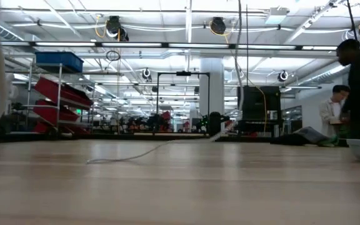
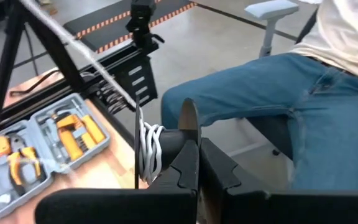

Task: Coil cords
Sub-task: Coil the white cable wire onto the spool

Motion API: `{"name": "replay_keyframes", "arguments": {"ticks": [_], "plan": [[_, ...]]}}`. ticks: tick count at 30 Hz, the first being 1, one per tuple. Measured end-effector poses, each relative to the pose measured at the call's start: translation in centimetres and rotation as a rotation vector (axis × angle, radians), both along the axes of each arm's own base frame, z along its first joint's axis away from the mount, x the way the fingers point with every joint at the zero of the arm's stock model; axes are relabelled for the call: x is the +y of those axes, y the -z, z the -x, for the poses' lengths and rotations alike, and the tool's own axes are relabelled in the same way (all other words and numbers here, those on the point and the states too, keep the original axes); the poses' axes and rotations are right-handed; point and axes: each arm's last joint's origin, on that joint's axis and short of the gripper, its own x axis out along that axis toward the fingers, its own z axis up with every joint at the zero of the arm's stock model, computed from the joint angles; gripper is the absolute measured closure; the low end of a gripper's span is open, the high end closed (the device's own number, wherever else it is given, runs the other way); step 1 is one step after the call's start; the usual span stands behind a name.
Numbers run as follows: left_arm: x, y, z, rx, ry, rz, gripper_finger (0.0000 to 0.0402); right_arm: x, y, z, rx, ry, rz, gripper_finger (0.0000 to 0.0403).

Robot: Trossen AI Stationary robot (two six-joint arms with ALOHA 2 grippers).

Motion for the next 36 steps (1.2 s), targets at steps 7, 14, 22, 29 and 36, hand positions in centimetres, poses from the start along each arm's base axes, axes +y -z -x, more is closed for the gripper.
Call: {"name": "replay_keyframes", "arguments": {"ticks": [7, 14, 22, 29, 36], "plan": [[1.8, 0.1, -1.4, 0.004, -0.073, -0.011, 0.0400, 0.1, 0.0, -0.1, 0.000, -0.034, -0.007, 0.0403], [3.4, 0.1, -2.6, 0.030, -0.141, 0.033, 0.0400, -0.8, -0.3, -0.9, -0.050, -0.008, 0.036, 0.0403], [2.5, -0.7, -2.4, -0.036, -0.007, 0.092, 0.0400, -3.3, 0.4, -2.6, 0.039, 0.014, -0.003, 0.0403], [1.1, -1.3, -1.6, -0.149, 0.082, 0.065, 0.0400, -3.6, 0.9, -2.7, 0.095, 0.023, -0.027, 0.0403], [-0.3, -2.2, -0.8, -0.282, 0.147, 0.072, 0.0400, -3.1, 1.6, -2.6, 0.151, 0.035, -0.092, 0.0403]]}}
